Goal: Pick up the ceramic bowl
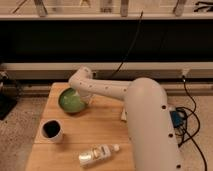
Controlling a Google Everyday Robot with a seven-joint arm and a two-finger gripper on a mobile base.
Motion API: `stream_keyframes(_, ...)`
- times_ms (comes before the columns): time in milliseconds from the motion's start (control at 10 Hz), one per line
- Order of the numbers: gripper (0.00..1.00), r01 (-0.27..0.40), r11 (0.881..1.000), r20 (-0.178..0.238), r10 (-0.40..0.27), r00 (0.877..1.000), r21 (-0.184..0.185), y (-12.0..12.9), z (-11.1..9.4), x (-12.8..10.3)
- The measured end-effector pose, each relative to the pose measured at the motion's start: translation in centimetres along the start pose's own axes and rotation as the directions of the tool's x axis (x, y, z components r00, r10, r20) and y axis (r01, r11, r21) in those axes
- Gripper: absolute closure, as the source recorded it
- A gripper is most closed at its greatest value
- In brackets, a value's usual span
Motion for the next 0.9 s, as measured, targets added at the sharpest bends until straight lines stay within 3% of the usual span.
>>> stream_keyframes(400, 0.99, 0.035, 0.999, -0.004, -0.035, 0.999, -0.013, 0.18, 0.08, 0.07)
stream_keyframes(700, 0.99, 0.080, 0.996, -0.031, -0.081, 0.996, -0.031, 0.09, 0.24, 0.62)
stream_keyframes(900, 0.99, 0.097, 0.995, -0.020, -0.098, 0.995, -0.037, 0.17, -0.03, 0.38)
